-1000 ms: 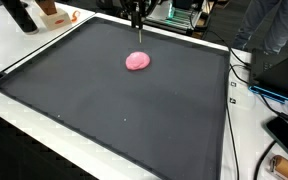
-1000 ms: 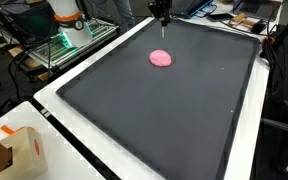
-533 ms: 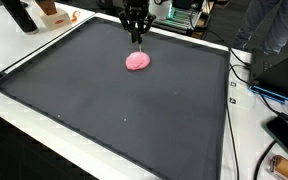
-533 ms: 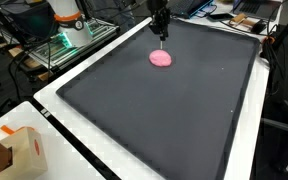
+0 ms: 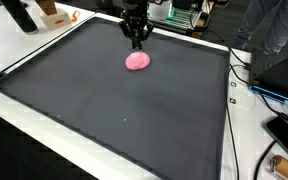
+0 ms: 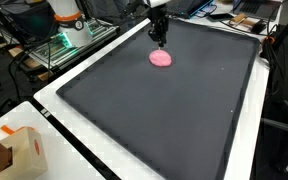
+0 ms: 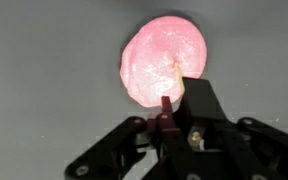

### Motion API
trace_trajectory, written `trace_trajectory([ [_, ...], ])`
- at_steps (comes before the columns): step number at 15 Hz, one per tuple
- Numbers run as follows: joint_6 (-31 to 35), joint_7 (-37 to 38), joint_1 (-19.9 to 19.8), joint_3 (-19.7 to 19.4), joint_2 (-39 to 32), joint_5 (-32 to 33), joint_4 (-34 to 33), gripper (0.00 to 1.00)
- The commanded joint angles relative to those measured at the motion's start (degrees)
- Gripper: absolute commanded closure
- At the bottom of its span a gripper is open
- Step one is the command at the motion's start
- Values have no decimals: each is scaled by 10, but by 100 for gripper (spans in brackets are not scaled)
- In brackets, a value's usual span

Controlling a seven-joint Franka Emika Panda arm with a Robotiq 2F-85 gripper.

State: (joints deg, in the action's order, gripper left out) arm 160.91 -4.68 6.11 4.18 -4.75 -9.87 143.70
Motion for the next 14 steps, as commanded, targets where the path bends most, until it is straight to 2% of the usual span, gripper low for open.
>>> trace_trajectory([
  [1,18,-20,-11,14,-18,-17,-5,94],
  [14,24,2,-13,10,-47,18,-13,94],
])
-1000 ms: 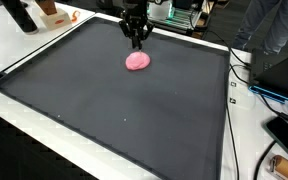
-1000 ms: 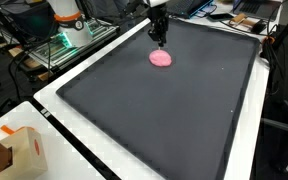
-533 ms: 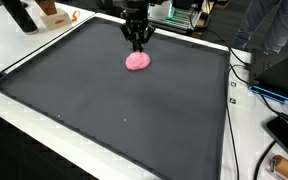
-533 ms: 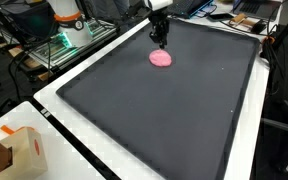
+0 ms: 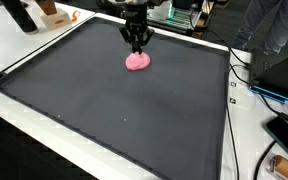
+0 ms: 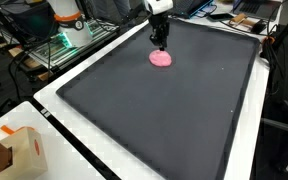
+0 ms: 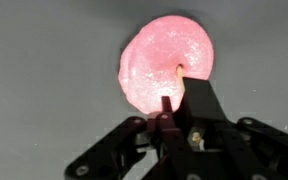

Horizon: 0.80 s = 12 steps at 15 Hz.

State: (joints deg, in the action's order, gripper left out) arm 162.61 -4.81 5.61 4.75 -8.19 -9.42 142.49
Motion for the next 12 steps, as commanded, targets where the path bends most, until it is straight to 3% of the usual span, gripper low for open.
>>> trace_trajectory([
  [1,7,2,-9,5,-13,12,-2,94],
  [6,-6,-22,-22,21,-1,-25,-3,94],
  [12,-14,-5,-22,12,15,1,-1,94],
])
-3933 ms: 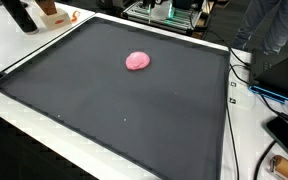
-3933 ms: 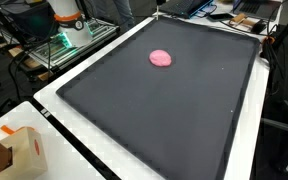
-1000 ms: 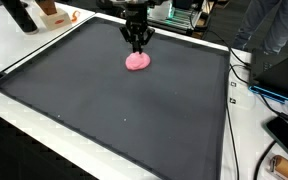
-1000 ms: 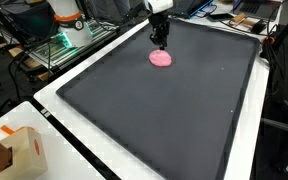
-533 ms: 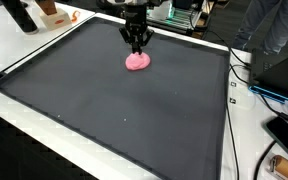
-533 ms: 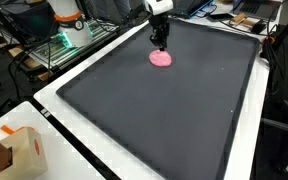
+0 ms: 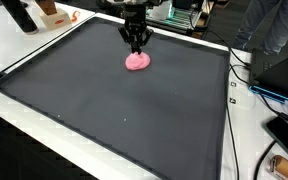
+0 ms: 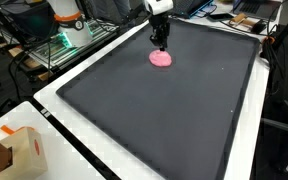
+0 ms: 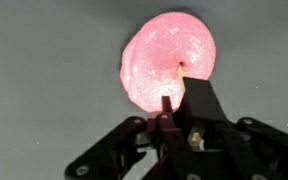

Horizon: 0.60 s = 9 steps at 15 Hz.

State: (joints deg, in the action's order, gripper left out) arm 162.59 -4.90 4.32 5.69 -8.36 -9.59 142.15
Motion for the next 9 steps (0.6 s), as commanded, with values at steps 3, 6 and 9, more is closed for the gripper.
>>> trace_trajectory([
  [3,-19,-14,-12,6,32,-7,4,94],
  [6,-29,-6,-9,1,50,4,5,94],
  [9,-36,3,-7,-7,74,24,6,94],
])
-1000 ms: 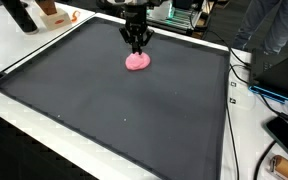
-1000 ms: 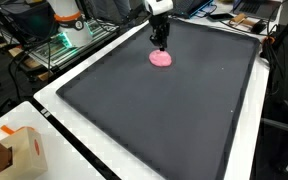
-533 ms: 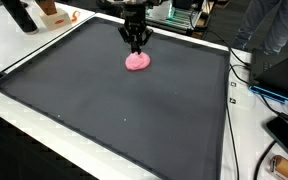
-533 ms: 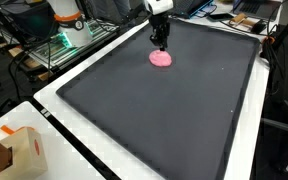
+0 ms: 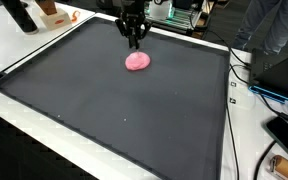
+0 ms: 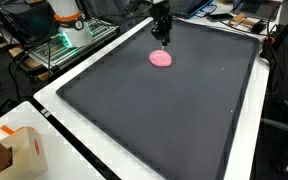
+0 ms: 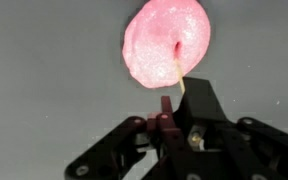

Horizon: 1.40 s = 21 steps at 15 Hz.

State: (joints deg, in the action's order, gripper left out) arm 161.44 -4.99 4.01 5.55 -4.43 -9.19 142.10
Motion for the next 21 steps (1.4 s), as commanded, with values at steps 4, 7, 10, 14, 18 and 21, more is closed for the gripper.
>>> trace_trajectory([
  [4,-59,7,-3,-11,79,31,4,94],
  [7,-98,9,-1,-13,114,29,-4,94],
  [10,-147,14,1,-13,144,29,-15,94],
  [14,-209,20,5,-11,169,24,-31,94],
  [18,-254,31,7,-7,184,27,-44,94],
  [21,-282,39,9,-5,188,28,-51,94],
])
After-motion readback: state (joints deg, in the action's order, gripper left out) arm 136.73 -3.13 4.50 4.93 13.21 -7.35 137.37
